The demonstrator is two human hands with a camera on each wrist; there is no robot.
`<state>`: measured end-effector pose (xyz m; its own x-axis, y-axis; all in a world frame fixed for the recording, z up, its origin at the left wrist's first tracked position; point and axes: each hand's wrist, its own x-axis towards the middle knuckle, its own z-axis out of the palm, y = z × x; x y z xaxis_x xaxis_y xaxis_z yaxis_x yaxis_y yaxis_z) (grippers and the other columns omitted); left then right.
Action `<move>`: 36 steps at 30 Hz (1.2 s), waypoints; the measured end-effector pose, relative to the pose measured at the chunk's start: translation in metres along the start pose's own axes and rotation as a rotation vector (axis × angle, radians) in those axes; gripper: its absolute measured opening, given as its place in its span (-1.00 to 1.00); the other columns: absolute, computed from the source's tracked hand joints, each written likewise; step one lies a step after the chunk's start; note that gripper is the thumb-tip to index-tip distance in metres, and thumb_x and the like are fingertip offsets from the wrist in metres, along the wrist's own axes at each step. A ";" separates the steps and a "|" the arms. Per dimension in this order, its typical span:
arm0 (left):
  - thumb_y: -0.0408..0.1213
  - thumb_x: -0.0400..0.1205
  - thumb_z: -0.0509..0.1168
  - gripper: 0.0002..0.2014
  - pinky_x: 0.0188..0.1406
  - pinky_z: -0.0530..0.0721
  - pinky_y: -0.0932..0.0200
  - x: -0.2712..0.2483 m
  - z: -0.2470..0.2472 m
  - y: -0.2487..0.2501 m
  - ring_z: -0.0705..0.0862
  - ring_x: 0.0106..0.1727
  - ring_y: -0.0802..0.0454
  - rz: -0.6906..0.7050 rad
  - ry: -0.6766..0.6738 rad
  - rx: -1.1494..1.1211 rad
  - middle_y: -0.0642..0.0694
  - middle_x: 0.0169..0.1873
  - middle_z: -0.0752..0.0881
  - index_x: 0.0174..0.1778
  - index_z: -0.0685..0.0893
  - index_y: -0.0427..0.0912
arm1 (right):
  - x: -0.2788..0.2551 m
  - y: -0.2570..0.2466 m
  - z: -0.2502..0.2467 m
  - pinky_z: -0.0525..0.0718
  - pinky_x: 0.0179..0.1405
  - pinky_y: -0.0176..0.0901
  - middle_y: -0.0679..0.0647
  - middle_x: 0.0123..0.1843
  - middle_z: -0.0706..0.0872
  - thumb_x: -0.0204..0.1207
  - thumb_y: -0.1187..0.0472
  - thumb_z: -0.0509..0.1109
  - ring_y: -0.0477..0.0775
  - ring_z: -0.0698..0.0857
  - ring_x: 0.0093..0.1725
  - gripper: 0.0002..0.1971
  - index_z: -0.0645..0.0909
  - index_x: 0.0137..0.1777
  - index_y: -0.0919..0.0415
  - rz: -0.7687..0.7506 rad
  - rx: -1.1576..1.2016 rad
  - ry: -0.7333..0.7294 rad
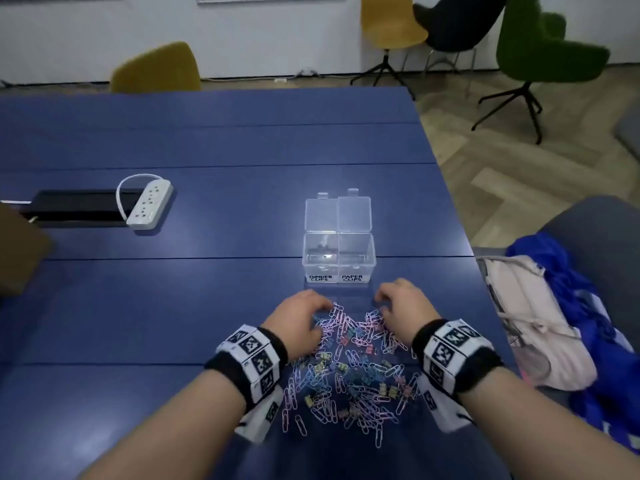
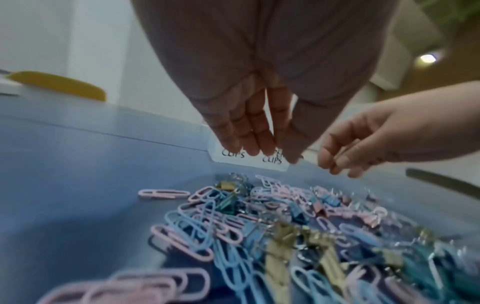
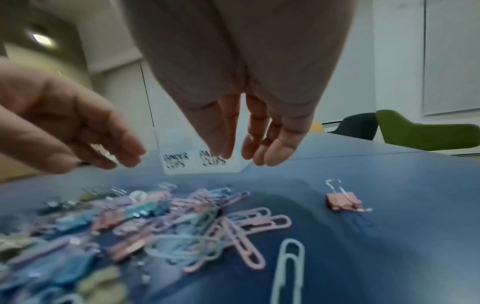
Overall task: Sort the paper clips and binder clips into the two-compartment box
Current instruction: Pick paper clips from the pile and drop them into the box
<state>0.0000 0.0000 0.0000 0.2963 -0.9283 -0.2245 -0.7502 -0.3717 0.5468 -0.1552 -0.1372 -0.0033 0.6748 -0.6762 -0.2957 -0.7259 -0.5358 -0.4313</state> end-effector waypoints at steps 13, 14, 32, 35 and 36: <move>-0.44 0.53 0.24 -0.58 0.26 0.58 0.03 0.041 0.021 0.003 0.56 0.19 -0.06 0.071 -0.269 0.170 -0.07 0.17 0.48 0.31 0.58 -0.05 | 0.011 -0.012 0.025 0.58 0.12 0.06 0.19 0.19 0.49 0.47 0.44 0.27 0.28 0.58 0.20 -0.57 0.48 0.32 0.13 -0.151 -0.240 -0.224; -0.46 0.55 0.21 -0.62 0.24 0.58 0.01 0.042 0.022 0.005 0.58 0.17 -0.10 0.049 -0.259 0.175 -0.09 0.15 0.50 0.25 0.60 -0.08 | 0.012 -0.013 0.027 0.58 0.09 0.05 0.20 0.14 0.48 0.47 0.46 0.25 0.29 0.60 0.17 -0.59 0.50 0.30 0.16 -0.151 -0.246 -0.218; -0.32 0.44 0.52 -0.91 -0.26 0.69 0.28 0.019 0.011 0.009 0.68 -0.32 0.12 -0.235 -0.015 -0.313 -0.04 -0.34 0.75 -0.24 0.73 -0.10 | -0.015 0.031 0.004 0.58 -0.33 -0.15 0.16 -0.28 0.62 0.46 0.51 0.37 0.04 0.55 -0.41 -0.80 0.60 -0.22 0.18 0.221 0.758 -0.055; -0.43 0.49 0.45 -0.91 -0.28 0.70 0.30 0.011 0.007 0.003 0.68 -0.38 0.07 -0.278 0.099 -0.525 -0.13 -0.35 0.72 -0.22 0.71 -0.16 | -0.032 0.039 -0.001 0.66 -0.37 -0.28 0.18 -0.24 0.63 0.55 0.56 0.25 0.02 0.58 -0.32 -0.80 0.63 -0.15 0.31 0.306 1.211 -0.130; -0.50 0.53 0.38 -0.90 -0.30 0.72 0.30 0.009 0.006 0.002 0.66 -0.39 0.04 -0.295 0.113 -0.609 -0.14 -0.35 0.70 -0.19 0.69 -0.21 | -0.036 0.041 -0.002 0.69 -0.36 -0.28 0.17 -0.24 0.64 0.56 0.55 0.23 0.03 0.62 -0.29 -0.81 0.63 -0.13 0.33 0.325 1.327 -0.158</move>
<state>-0.0021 -0.0088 -0.0058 0.5215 -0.7706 -0.3665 -0.1724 -0.5158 0.8392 -0.2097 -0.1352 -0.0086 0.5736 -0.5649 -0.5932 -0.2423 0.5748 -0.7816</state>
